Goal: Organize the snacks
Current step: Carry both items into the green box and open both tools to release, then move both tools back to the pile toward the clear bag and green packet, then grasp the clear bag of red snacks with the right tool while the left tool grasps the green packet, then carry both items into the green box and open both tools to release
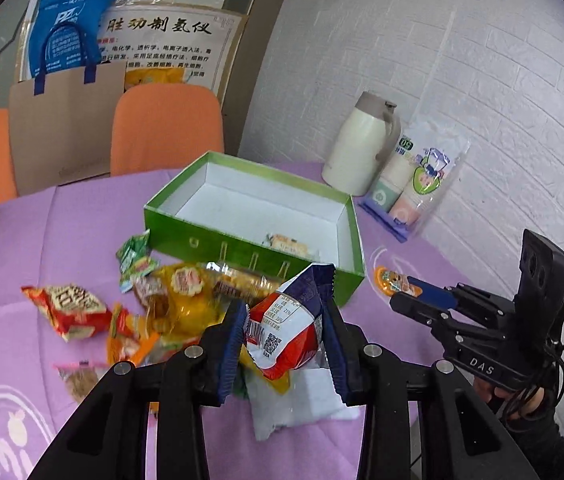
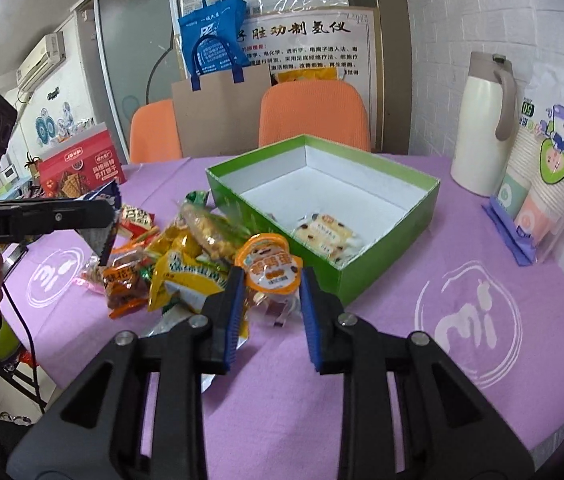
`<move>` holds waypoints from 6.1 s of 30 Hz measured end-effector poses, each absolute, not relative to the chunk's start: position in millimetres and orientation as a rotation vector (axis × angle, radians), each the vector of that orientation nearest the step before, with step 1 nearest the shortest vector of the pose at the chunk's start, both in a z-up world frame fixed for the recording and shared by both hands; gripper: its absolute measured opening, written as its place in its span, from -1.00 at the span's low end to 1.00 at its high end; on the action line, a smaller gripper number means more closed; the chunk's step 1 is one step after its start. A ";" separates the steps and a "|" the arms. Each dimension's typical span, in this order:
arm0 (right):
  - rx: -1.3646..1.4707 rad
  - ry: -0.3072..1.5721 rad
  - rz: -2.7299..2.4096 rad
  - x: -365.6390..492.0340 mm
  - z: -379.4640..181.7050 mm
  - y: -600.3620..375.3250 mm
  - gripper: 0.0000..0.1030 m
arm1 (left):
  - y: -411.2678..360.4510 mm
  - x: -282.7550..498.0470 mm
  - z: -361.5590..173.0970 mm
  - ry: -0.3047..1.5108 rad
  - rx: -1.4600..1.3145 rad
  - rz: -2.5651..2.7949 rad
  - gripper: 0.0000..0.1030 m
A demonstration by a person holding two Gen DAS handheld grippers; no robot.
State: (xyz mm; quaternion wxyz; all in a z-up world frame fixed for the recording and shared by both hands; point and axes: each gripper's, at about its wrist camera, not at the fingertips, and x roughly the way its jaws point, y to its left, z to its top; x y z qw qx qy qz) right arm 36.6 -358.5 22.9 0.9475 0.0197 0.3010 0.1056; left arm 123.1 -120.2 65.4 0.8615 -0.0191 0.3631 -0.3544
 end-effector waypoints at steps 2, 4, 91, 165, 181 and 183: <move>0.045 0.594 0.197 44.6 29.0 -363.6 -0.42 | -134.7 140.3 71.8 0.765 -0.055 -0.758 -0.26; 0.050 0.588 0.174 55.3 31.6 -368.8 -0.42 | -150.6 156.4 76.9 0.767 -0.057 -0.761 -0.26; 0.090 0.727 0.217 68.7 -42.6 -355.5 -0.23 | -101.7 124.8 -31.4 0.943 -0.087 -0.611 -0.06; 0.068 0.709 0.196 63.1 -29.2 -350.1 -0.06 | -101.9 130.8 29.7 0.823 -0.097 -0.651 -0.42; 0.066 0.531 0.110 90.3 32.2 -376.3 -0.05 | -172.8 205.0 67.9 0.793 -0.048 -0.688 -0.42; 0.070 0.542 0.108 99.5 27.7 -381.1 -0.05 | -184.4 218.1 62.0 0.820 -0.036 -0.683 -0.42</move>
